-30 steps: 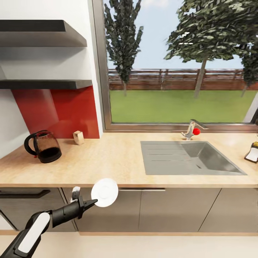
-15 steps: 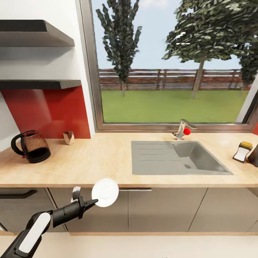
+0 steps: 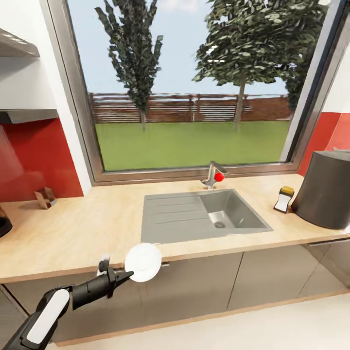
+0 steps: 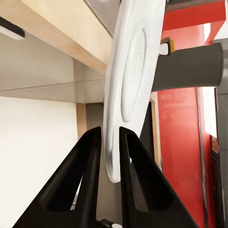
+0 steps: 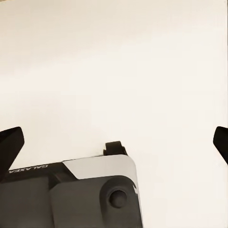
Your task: Set up a coffee station on the kitchen countertop: keep the coffee maker on the countertop, move the bottle of coffee from the kitchen shelf to the counter next to the coffee maker, place a paper coffee filter on top of the coffee maker, put the saucer next to the coffee maker with the coffee cup on the saucer, and place the electric kettle next to the coffee maker.
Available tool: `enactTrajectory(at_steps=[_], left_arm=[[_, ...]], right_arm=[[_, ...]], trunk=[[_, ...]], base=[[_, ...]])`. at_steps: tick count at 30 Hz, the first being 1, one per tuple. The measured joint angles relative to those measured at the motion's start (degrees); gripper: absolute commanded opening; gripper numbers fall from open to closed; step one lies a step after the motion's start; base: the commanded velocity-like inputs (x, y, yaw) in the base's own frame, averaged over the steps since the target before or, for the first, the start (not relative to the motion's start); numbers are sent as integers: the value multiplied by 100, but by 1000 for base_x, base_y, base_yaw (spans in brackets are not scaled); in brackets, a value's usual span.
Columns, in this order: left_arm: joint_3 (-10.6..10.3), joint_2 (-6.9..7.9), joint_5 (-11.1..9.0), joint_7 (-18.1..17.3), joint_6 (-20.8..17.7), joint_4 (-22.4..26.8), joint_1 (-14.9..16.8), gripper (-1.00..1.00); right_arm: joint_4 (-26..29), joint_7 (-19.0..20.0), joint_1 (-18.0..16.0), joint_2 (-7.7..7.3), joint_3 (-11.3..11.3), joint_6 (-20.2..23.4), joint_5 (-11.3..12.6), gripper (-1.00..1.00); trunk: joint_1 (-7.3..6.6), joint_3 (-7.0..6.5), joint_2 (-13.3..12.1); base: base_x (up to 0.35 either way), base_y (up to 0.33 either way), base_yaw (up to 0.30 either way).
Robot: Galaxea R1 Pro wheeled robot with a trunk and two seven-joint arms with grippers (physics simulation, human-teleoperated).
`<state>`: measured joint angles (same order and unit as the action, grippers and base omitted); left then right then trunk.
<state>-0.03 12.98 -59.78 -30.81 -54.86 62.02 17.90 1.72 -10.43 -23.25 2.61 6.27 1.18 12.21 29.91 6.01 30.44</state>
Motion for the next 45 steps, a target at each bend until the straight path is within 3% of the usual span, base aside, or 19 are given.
enactTrajectory(at_steps=[9,17,20,22,23,26,29,33,45], left_arm=[[-4,-8,-13,-1,0,-87,0,-100],[-7,-13,-5,3,-7,-78,-1,-100],[3,-228,51,184,-8,-15,6,-100],[-4,-281,19,340,-21,6,35,-100],[-12,-538,8,738,-41,17,89,-100],[9,-1046,-65,1569,-58,-4,332,-100],[22,-1359,-206,2275,-62,-52,720,-100],[15,-1468,-329,2467,-35,-59,816,-100],[148,-1482,-332,2492,-14,-67,806,-100]], right_arm=[[0,-7,0,7,0,-2,7,100],[0,-5,-1,9,0,-3,5,100],[22,5,-2,17,0,-7,7,100],[28,7,-2,18,0,-7,8,100],[32,9,-1,18,0,-7,8,100],[34,12,-1,17,0,-7,8,100],[25,13,-1,18,0,-7,8,100],[2,5,-1,16,-6,-7,3,100],[-2,-9,-2,10,-9,-3,8,100]], trunk=[[1,0,0],[4,-1,-1],[5,-1,-1],[5,-1,-1],[4,0,-1],[2,-2,-4],[2,-1,-1],[0,0,0],[0,0,0]], base=[[216,-207,-300],[-48,-263,-240],[-205,-232,-10],[-170,-225,-3],[-93,-208,-1],[-36,-175,0],[2,-114,0],[182,-106,0],[262,-158,0]])
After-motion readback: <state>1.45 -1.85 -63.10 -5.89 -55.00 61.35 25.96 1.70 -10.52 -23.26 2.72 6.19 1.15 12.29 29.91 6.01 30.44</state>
